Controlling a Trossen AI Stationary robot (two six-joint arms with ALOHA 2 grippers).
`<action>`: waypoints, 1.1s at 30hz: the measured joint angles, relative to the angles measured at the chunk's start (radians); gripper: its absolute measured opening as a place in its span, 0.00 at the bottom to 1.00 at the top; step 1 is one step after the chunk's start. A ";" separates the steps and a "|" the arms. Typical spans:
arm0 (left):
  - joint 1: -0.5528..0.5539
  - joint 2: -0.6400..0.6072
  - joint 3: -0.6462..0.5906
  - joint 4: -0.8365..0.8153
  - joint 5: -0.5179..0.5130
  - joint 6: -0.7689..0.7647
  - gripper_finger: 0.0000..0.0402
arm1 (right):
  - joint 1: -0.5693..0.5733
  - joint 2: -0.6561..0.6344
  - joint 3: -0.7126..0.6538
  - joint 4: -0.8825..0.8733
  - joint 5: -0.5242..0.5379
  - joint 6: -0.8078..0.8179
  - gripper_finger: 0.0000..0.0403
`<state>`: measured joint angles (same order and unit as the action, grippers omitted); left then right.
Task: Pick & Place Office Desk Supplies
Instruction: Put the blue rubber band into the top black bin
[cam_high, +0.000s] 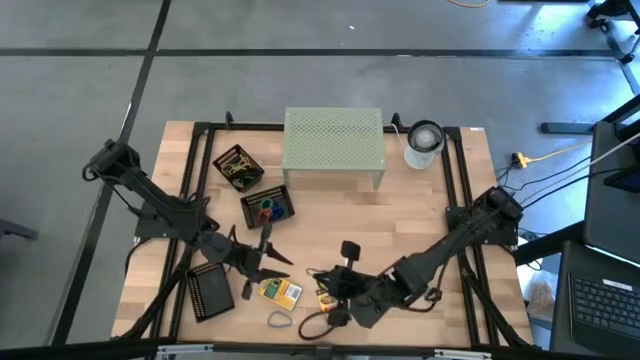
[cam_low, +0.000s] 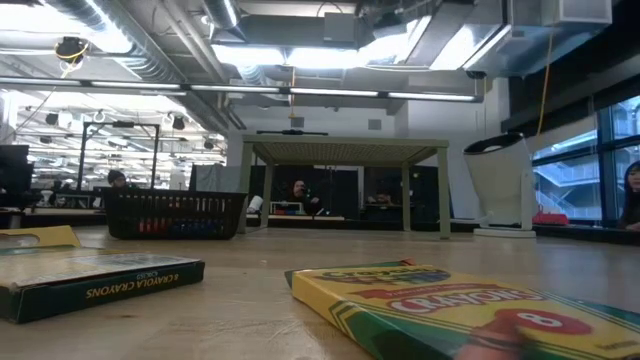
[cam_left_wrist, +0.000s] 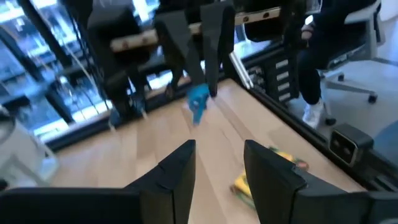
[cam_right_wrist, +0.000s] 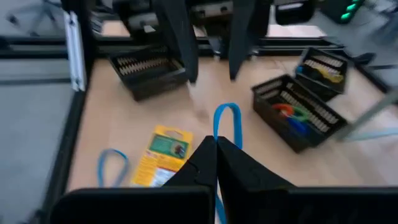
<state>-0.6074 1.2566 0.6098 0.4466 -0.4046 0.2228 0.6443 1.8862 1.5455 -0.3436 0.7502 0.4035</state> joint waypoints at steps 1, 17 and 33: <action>0.000 0.014 0.000 0.033 0.000 0.019 0.32 | -0.010 0.000 0.004 0.014 -0.025 0.000 0.01; 0.000 0.076 0.000 0.196 0.111 0.105 0.42 | -0.080 0.000 0.012 0.129 -0.323 0.001 0.01; 0.008 0.076 0.001 0.239 0.119 0.140 0.43 | -0.093 0.000 0.013 0.206 -0.325 -0.024 0.01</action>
<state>-0.5995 1.3327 0.6106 0.6852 -0.2859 0.3628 0.5514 1.8862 1.5581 -0.1379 0.4252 0.3800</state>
